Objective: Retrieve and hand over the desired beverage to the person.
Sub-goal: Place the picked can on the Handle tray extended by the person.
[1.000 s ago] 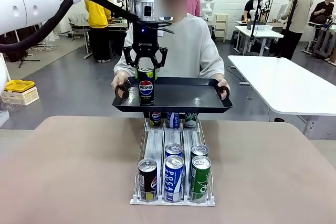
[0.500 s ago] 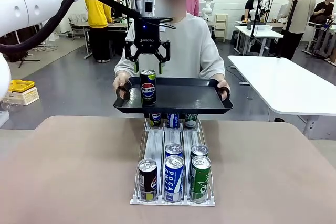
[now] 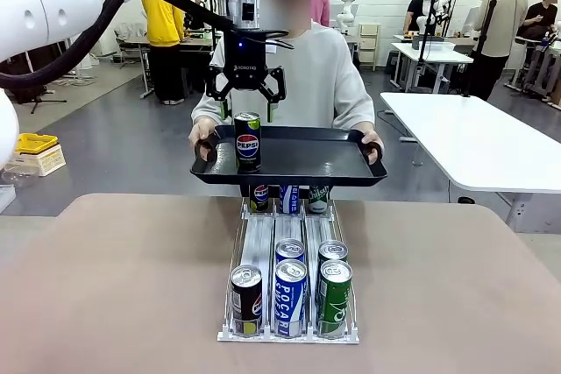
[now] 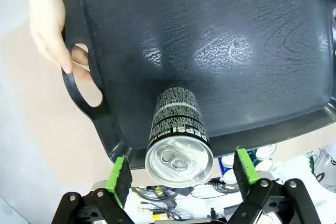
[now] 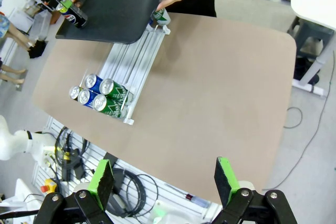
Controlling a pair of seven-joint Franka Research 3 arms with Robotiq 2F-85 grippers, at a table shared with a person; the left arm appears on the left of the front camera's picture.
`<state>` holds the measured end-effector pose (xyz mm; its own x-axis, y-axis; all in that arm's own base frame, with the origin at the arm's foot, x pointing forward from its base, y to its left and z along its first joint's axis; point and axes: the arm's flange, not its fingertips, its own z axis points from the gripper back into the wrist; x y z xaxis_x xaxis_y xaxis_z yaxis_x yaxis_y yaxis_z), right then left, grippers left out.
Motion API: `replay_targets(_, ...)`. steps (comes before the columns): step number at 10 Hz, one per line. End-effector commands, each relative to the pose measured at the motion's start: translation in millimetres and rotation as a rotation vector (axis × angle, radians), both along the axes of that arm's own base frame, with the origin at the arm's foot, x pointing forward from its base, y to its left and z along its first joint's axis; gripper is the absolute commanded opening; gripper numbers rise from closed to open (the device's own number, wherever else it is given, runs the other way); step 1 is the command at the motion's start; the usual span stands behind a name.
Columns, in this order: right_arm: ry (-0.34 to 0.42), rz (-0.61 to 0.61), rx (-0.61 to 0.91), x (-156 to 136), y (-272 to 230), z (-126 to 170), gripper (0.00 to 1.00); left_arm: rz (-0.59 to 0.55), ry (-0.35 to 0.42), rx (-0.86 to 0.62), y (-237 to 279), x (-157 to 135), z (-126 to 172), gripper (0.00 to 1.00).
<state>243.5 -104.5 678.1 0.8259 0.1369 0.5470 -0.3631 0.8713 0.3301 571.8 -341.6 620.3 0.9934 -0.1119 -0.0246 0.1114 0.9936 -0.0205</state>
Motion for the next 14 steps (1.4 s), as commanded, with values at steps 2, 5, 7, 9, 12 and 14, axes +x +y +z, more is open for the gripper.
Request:
replay_targets(2,0.001,0.008,0.007,1.3,0.3,-1.9,1.0,-0.092,-0.022,0.009,2.2,-17.2,27.7,1.0)
replay_targets(5,0.001,0.008,0.007,1.3,0.3,-1.9,1.0,-0.135,-0.107,0.033,32.1,-91.4,62.3,1.0)
replay_targets(7,0.001,0.008,0.007,1.3,0.3,-1.9,1.0,-0.196,-0.198,0.005,69.9,-138.5,58.8,1.0)
replay_targets(9,0.001,0.008,0.007,1.3,0.3,-1.9,1.0,-0.294,-0.241,-0.055,109.9,-156.1,47.1,1.0)
replay_targets(12,0.001,0.008,0.007,1.3,0.3,-1.9,1.0,-0.3,-0.205,-0.182,161.6,-162.0,27.6,1.0)
replay_targets(14,0.001,0.008,0.007,1.3,0.3,-1.9,1.0,-0.276,-0.175,-0.22,174.0,-166.3,23.1,1.0)
